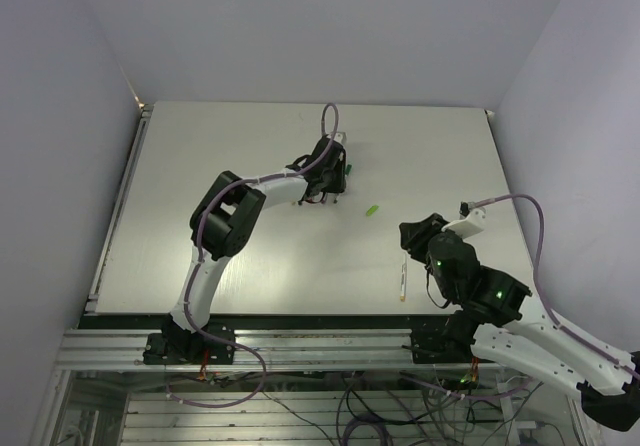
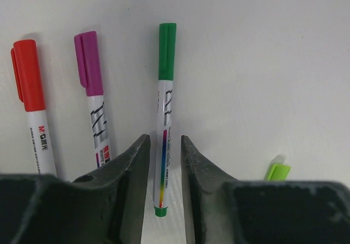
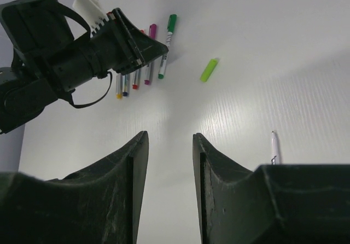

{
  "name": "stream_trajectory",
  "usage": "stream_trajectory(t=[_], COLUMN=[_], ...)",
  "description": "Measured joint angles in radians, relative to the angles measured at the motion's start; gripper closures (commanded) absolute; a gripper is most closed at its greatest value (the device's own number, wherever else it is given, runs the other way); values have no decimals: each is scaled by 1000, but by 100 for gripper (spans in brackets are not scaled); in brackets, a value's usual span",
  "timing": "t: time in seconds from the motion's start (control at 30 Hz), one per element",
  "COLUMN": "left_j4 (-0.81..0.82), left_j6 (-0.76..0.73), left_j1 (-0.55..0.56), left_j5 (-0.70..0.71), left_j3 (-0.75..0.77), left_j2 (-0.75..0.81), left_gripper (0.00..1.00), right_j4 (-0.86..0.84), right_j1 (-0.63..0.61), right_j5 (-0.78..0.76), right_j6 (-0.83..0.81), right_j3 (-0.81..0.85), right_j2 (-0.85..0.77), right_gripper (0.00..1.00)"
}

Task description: Insert the pens into the pen caps

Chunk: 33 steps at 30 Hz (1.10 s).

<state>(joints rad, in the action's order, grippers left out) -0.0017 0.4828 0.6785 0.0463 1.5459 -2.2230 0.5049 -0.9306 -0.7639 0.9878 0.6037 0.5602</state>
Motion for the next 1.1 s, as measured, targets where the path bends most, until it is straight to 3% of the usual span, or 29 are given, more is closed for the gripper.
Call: stream_trajectory(t=[0.43, 0.8, 0.93, 1.1], left_j4=[0, 83, 135, 171], left_j6=[3, 7, 8, 25], left_j1=[-1, 18, 109, 318], left_j5=[2, 10, 48, 77], left_j3=[-24, -264, -397, -507], left_j2=[47, 345, 452, 488], left_gripper=[52, 49, 47, 45], right_j4=[-13, 162, 249, 281], right_j1=[0, 0, 6, 94], right_j5=[-24, -133, -190, -228], right_j6=[-18, 116, 157, 143], right_j3=[-5, 153, 241, 291], right_j2=[43, 227, 314, 332], right_gripper=[63, 58, 58, 58])
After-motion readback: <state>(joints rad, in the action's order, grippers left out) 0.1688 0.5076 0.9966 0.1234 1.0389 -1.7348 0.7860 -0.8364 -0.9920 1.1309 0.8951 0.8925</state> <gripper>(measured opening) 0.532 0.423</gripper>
